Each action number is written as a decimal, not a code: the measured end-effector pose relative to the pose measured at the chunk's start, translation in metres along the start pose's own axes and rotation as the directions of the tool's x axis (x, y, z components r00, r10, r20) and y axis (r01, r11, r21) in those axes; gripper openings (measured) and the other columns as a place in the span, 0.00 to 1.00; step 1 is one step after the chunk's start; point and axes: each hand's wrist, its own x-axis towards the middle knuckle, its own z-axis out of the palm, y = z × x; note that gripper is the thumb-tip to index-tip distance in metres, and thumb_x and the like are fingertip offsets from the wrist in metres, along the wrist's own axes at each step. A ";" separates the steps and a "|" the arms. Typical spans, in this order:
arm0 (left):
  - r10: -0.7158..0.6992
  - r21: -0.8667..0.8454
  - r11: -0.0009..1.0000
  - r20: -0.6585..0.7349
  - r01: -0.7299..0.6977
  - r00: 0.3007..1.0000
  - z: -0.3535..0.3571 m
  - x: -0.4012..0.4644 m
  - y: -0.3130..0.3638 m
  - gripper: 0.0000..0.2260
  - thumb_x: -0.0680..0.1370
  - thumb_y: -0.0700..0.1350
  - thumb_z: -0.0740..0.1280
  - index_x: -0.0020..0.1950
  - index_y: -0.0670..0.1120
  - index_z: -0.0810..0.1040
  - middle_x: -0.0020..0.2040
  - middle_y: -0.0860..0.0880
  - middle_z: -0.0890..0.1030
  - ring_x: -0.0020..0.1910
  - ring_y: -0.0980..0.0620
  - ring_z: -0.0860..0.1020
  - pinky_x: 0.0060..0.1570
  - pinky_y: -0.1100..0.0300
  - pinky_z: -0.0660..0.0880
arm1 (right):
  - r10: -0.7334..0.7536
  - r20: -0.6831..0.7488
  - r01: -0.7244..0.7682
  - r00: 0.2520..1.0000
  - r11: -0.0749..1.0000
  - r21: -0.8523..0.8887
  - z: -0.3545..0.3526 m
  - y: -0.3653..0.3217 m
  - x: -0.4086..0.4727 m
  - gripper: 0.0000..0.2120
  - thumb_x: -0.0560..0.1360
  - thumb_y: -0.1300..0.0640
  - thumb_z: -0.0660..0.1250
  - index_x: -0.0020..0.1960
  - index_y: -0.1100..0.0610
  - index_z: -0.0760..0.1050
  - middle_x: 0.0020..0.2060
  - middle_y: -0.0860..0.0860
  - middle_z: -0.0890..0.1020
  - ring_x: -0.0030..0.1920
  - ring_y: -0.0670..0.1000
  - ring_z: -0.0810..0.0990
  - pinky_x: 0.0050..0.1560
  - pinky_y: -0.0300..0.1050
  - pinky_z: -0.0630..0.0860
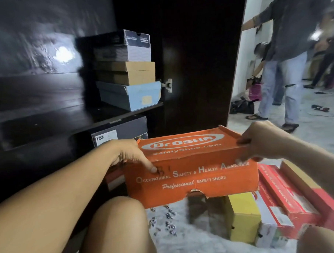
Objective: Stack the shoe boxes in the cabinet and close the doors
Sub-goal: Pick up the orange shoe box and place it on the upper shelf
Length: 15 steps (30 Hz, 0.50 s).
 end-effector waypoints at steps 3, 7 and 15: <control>-0.055 -0.049 0.997 -0.062 0.052 0.997 -0.005 -0.011 -0.015 0.26 0.51 0.41 0.84 0.47 0.44 0.83 0.42 0.43 0.86 0.48 0.42 0.84 0.55 0.43 0.79 | -0.026 -0.006 0.027 1.000 0.999 0.041 0.010 -0.018 0.019 0.17 0.63 0.48 0.80 0.48 0.55 0.84 0.29 0.45 0.81 0.22 0.38 0.78 0.30 0.33 0.76; -0.094 -0.102 0.992 -0.177 0.077 0.980 -0.010 -0.020 -0.031 0.16 0.63 0.35 0.81 0.43 0.44 0.78 0.34 0.48 0.85 0.40 0.47 0.83 0.40 0.56 0.80 | -0.089 -0.010 0.089 0.996 0.995 0.033 0.023 -0.039 0.045 0.18 0.62 0.48 0.81 0.48 0.55 0.85 0.32 0.46 0.82 0.27 0.42 0.81 0.33 0.37 0.80; -0.202 -0.091 0.979 -0.252 0.184 0.946 -0.038 -0.051 -0.008 0.19 0.61 0.40 0.82 0.47 0.42 0.80 0.42 0.42 0.85 0.42 0.44 0.84 0.49 0.48 0.81 | -0.163 -0.023 0.164 0.986 0.977 0.135 0.001 -0.053 0.068 0.21 0.61 0.51 0.81 0.52 0.56 0.84 0.33 0.48 0.83 0.25 0.43 0.82 0.33 0.39 0.81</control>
